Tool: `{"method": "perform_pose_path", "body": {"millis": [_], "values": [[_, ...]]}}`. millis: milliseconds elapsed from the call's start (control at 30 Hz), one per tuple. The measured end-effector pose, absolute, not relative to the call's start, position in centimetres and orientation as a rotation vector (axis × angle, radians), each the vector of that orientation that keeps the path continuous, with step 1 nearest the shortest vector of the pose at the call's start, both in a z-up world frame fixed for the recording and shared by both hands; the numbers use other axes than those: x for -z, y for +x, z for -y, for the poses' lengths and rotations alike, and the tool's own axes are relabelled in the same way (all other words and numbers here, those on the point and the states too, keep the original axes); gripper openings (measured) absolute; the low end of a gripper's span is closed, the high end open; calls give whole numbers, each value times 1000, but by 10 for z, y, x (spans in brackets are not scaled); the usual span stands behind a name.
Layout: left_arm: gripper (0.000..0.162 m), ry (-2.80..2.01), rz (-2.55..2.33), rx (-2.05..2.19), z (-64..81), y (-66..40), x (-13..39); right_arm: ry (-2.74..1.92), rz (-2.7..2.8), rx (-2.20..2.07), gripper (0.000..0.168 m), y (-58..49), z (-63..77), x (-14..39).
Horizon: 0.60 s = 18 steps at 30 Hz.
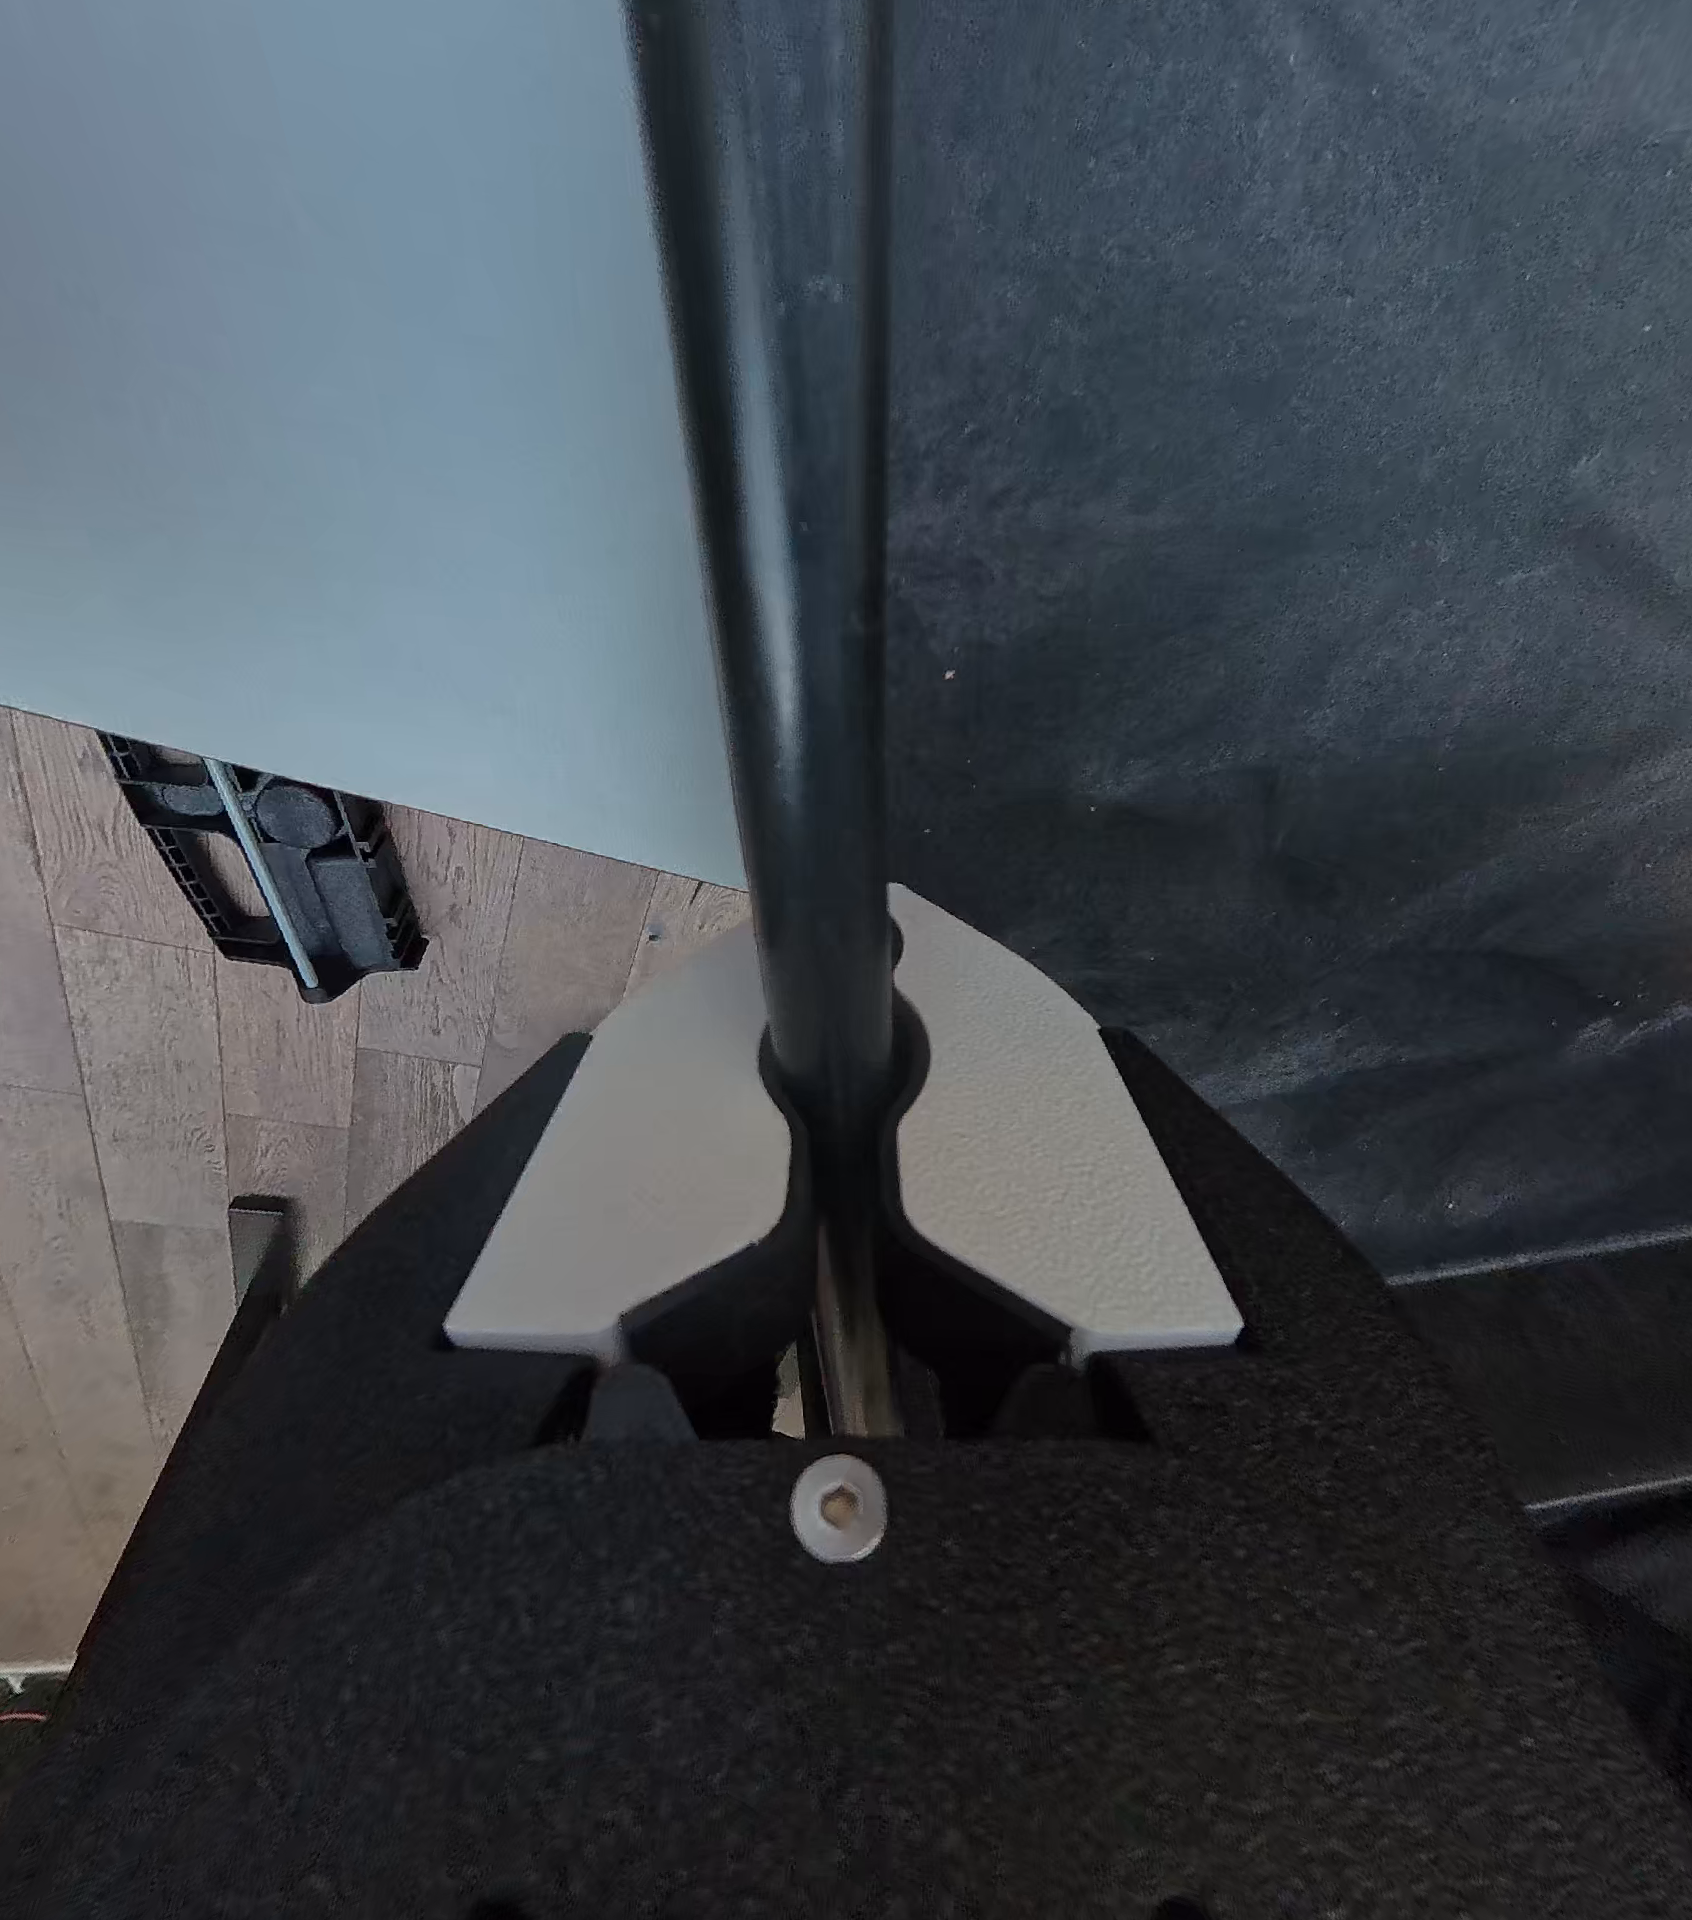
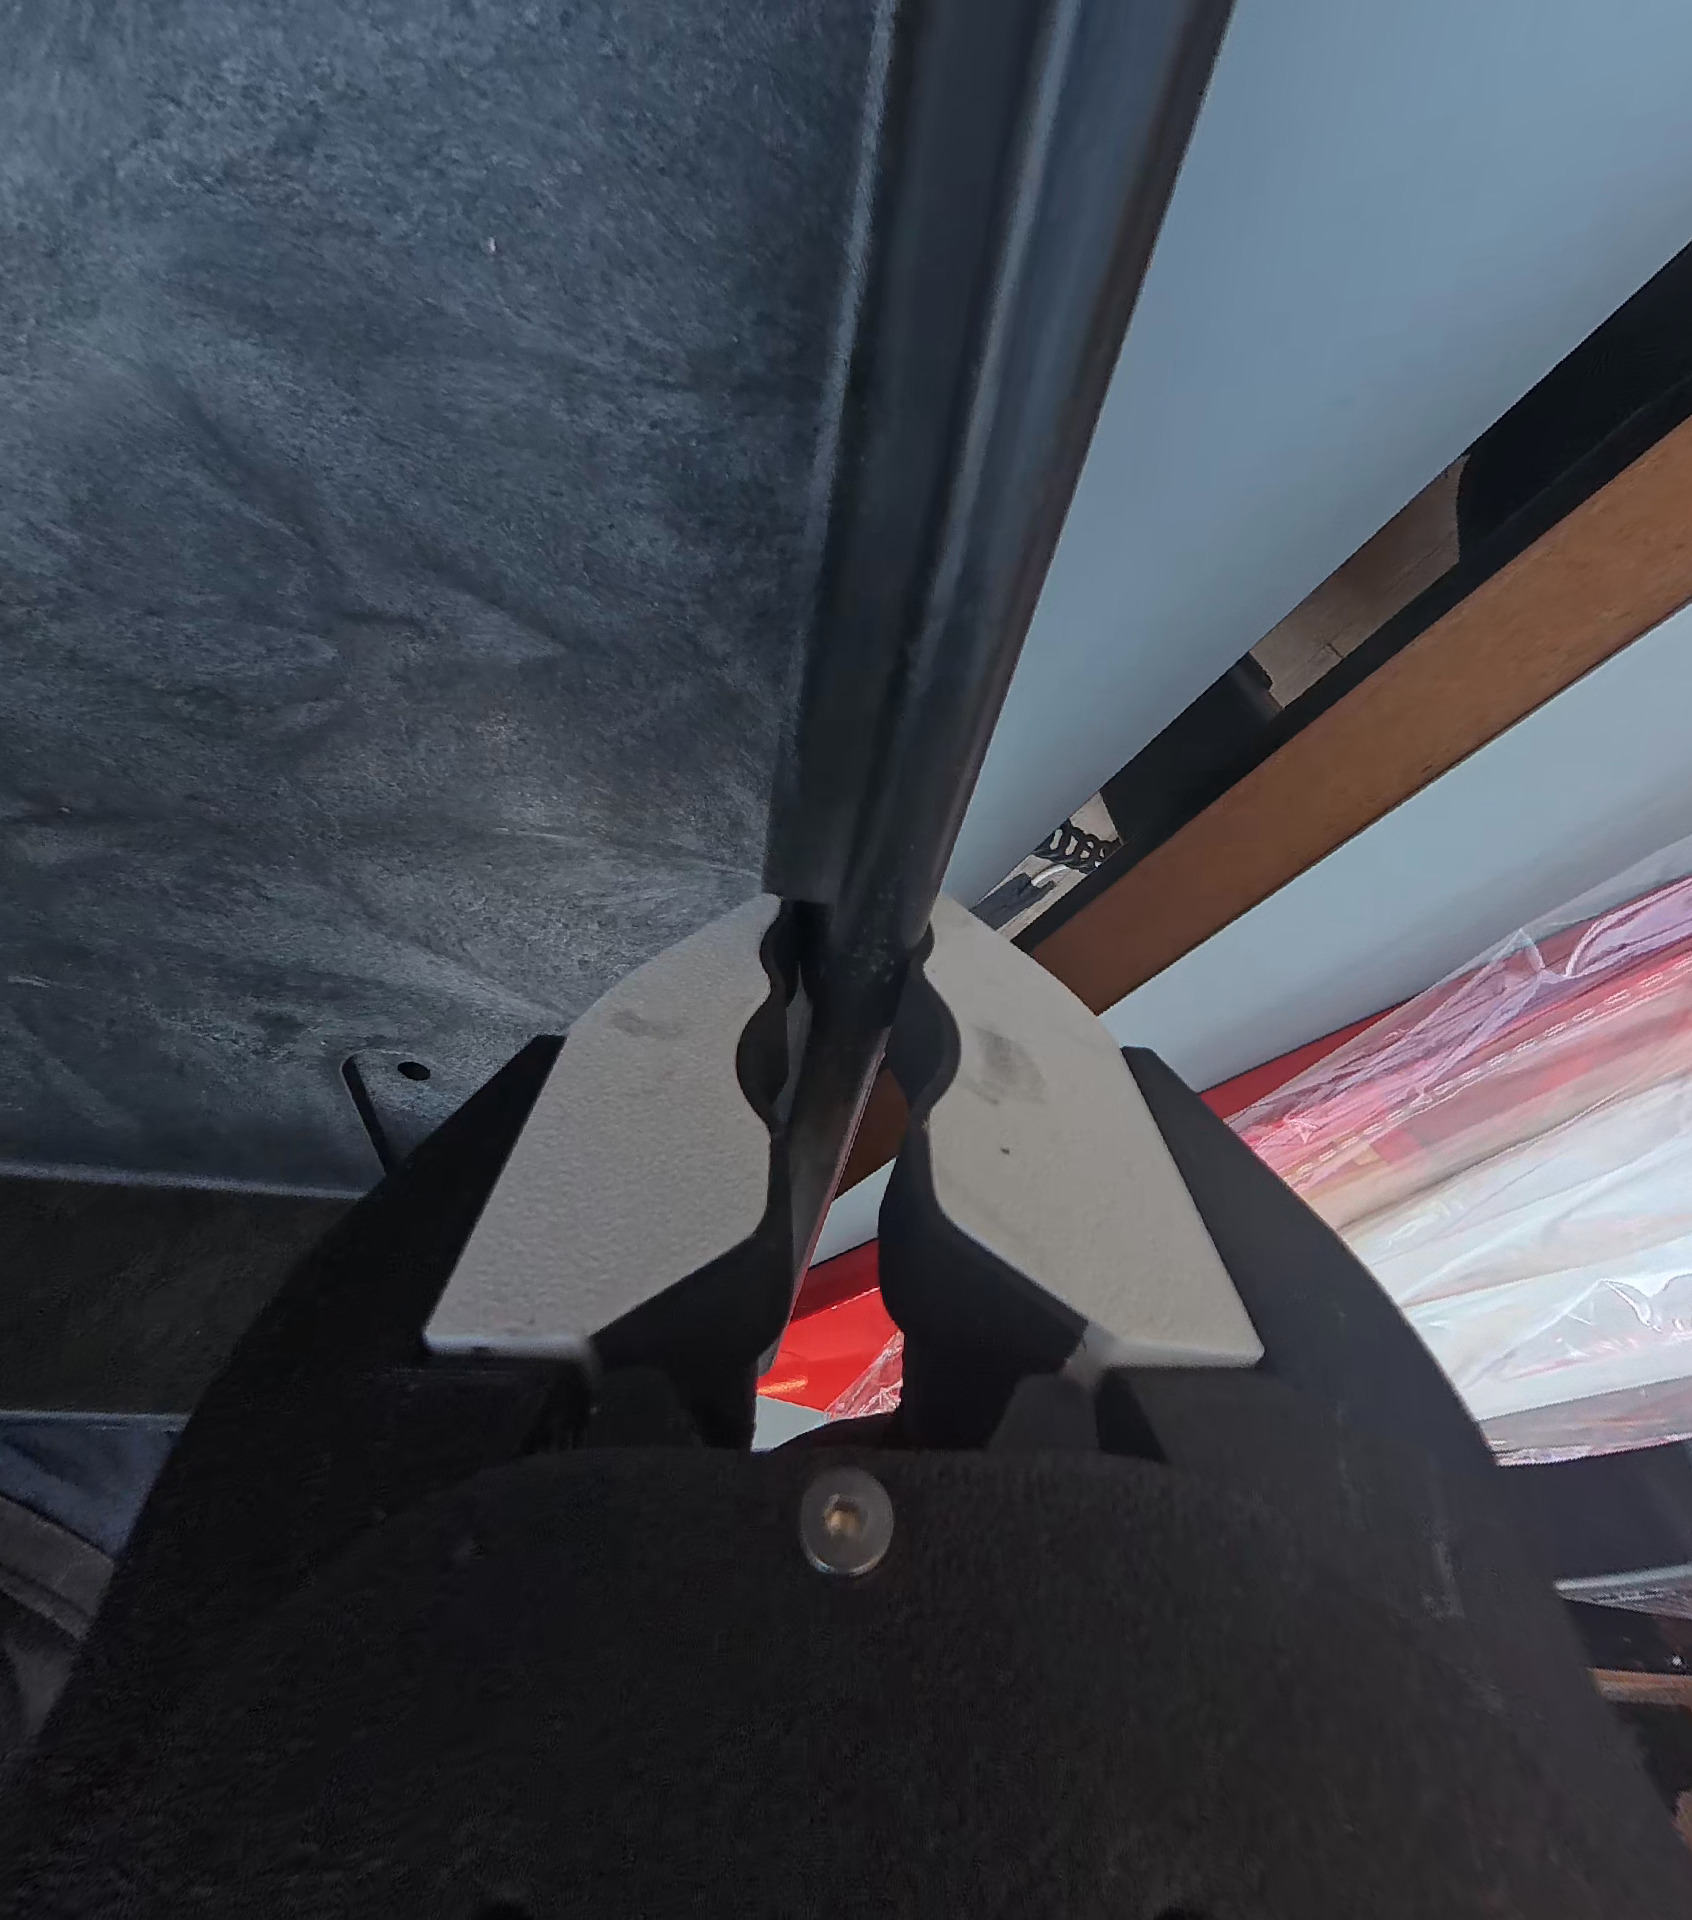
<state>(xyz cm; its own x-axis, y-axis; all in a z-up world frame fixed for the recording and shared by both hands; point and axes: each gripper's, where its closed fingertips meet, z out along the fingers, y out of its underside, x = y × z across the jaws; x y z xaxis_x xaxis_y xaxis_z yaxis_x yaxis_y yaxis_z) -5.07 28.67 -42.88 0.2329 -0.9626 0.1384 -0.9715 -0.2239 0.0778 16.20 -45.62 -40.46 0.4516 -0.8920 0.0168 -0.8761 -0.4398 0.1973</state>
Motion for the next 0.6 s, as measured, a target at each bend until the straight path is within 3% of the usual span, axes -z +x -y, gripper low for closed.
{"method": "perform_pose_path", "body": {"millis": [600], "values": [[6, 2280, 1946, -93, -289, 0, 428, 2444, 1618, 104, 16, 164, 468, 405]]}}
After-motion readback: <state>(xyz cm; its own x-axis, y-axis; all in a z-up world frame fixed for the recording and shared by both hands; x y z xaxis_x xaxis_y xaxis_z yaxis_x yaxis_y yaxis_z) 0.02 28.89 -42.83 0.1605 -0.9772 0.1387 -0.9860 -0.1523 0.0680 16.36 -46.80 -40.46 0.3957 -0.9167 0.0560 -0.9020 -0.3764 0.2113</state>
